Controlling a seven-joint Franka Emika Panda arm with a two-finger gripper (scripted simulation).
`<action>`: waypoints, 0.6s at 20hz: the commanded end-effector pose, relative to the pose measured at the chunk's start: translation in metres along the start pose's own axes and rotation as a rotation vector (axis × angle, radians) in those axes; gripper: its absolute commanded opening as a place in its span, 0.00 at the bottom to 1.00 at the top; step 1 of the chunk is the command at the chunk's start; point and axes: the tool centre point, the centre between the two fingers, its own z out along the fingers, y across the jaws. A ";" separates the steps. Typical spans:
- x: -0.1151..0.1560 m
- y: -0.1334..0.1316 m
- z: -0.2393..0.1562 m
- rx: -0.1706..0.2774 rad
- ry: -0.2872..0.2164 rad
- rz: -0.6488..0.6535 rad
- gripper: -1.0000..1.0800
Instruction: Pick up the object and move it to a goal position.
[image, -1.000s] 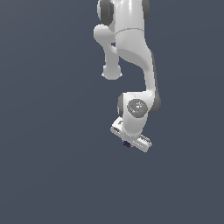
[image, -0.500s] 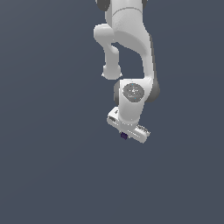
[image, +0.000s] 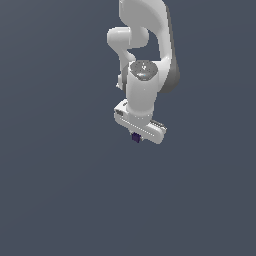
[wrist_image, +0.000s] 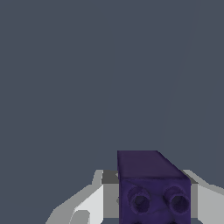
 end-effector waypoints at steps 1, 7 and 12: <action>-0.004 0.012 -0.022 0.001 0.000 0.000 0.00; -0.015 0.043 -0.077 0.001 0.000 0.000 0.00; -0.024 0.070 -0.127 0.001 0.000 0.000 0.00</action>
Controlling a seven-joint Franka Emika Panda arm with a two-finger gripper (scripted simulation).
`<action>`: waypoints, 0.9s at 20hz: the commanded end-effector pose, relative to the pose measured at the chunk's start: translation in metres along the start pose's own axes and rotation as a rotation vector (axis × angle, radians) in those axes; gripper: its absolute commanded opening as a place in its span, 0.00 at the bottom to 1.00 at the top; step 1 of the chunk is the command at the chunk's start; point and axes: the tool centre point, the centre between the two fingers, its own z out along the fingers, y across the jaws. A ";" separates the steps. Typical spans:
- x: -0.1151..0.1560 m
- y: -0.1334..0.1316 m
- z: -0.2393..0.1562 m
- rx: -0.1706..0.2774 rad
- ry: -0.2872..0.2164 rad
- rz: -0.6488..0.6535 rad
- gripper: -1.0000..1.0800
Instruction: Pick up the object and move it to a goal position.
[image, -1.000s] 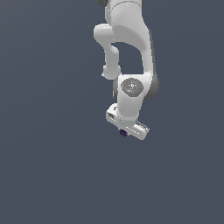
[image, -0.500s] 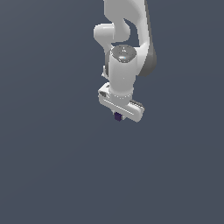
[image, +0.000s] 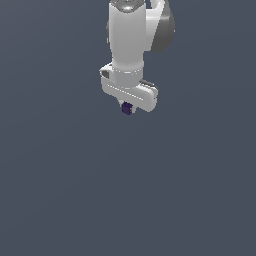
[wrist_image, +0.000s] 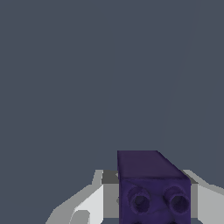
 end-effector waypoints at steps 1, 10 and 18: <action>-0.005 0.015 -0.026 0.000 0.000 0.001 0.00; -0.020 0.065 -0.121 0.000 0.001 0.001 0.00; -0.029 0.098 -0.186 -0.001 0.001 0.001 0.00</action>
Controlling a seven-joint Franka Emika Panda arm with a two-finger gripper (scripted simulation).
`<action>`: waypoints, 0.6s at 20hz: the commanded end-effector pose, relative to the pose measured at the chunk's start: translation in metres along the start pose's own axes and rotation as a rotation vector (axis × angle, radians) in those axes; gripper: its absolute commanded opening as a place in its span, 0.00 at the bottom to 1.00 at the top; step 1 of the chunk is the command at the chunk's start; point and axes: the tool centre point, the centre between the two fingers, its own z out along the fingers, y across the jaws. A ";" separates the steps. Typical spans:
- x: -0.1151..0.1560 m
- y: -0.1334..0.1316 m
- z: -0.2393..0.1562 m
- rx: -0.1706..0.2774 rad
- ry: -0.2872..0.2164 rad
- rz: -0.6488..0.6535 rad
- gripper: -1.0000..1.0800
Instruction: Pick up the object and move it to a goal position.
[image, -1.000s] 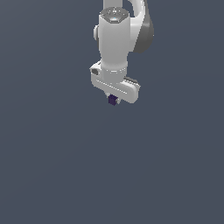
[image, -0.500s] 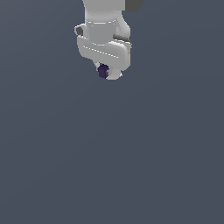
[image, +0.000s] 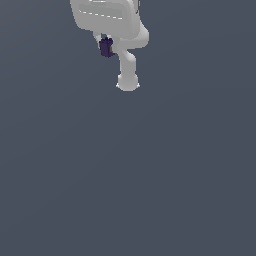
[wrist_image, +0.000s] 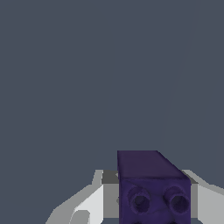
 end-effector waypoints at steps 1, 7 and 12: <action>-0.003 0.008 -0.016 -0.001 -0.001 -0.001 0.00; -0.005 0.020 -0.041 -0.001 0.000 -0.001 0.00; -0.005 0.023 -0.047 -0.001 0.000 -0.001 0.00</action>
